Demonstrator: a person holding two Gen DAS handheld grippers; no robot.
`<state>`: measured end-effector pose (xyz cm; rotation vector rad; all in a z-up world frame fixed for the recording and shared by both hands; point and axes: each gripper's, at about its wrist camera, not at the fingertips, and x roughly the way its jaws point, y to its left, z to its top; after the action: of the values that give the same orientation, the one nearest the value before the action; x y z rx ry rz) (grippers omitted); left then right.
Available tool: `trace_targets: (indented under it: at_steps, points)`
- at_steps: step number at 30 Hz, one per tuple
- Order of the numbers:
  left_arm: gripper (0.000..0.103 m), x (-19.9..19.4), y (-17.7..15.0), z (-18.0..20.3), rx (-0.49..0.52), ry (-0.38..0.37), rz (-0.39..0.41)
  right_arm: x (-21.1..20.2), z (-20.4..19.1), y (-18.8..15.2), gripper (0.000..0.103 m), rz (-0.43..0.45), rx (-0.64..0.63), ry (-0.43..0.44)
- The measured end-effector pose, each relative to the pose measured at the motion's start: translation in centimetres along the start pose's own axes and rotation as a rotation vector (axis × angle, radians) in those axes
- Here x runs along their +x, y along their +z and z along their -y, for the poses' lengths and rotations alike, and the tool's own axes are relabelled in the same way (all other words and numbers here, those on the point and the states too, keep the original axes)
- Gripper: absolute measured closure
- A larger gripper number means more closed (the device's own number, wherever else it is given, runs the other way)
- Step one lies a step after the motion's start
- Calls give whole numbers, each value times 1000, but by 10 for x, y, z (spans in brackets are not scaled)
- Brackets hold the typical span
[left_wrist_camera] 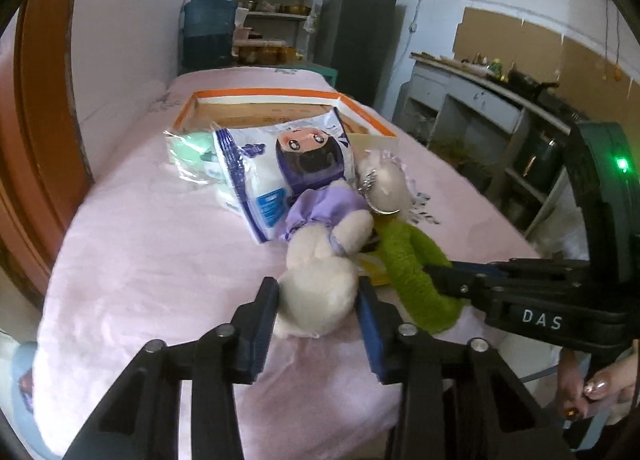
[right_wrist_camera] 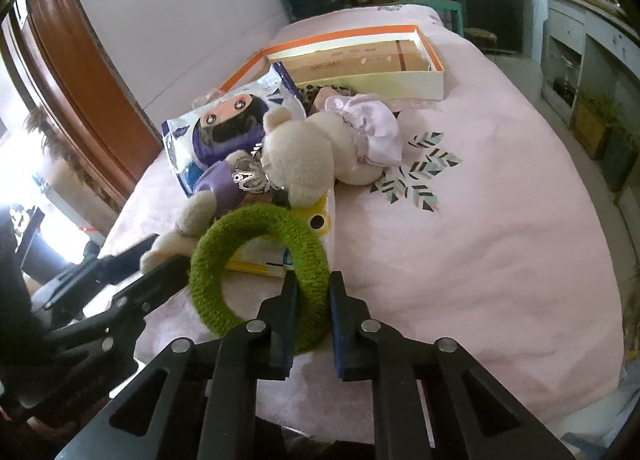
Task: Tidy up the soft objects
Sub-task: 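Grasp the green fuzzy ring with the right gripper while the left grasps the white bunny plush, then carry ring and bunny into the cardboard tray while both grippers open to release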
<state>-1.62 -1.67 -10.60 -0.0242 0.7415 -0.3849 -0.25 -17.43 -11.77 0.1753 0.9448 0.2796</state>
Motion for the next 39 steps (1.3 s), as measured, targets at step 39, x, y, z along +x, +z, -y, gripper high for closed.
trace_targets:
  at_steps: [39]
  points:
    - [68, -95, 107, -28, 28, -10, 284, -107, 13, 73, 90, 283, -103, -144]
